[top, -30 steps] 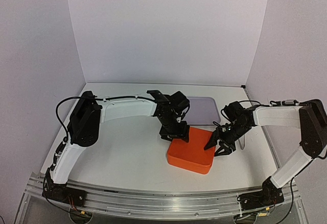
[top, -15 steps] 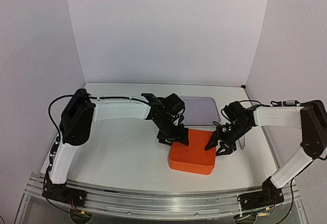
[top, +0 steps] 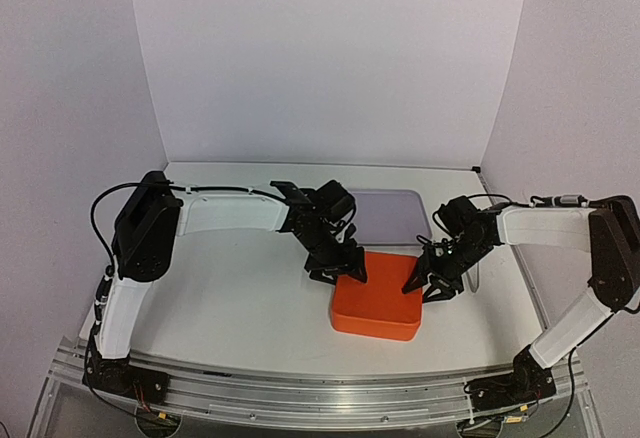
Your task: Pack the cookies
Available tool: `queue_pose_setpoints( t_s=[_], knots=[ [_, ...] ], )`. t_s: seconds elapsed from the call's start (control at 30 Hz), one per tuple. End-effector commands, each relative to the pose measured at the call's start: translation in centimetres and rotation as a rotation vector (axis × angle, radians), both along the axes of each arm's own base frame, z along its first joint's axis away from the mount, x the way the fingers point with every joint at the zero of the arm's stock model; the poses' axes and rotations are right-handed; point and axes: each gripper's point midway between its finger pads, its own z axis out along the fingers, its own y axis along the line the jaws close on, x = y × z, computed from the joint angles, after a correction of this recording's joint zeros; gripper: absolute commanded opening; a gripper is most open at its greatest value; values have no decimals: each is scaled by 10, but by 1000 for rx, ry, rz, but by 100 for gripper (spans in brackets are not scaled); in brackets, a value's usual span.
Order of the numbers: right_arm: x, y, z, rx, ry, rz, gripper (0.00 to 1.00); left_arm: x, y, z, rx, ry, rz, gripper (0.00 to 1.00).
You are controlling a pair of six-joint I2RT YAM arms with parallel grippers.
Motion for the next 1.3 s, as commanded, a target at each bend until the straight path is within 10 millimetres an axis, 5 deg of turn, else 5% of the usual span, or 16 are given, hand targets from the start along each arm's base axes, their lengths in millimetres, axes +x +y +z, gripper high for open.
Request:
queue_pose_setpoints(
  t_s=[0.0,0.53,1.03,1.27],
  knots=[
    [11,4,5,-7,-50,18,48,-4,-13,61,-141,-41,-24,69],
    [11,3,3,-18,-44,23,48,0,-2,52,-144,-17,-2,66],
    [7,5,-1,-5,-12,31,42,-8,0,17,-30,6,-36,39],
    [0,2,-10,-21,26,25,39,-14,12,-10,113,-3,-57,39]
  ],
)
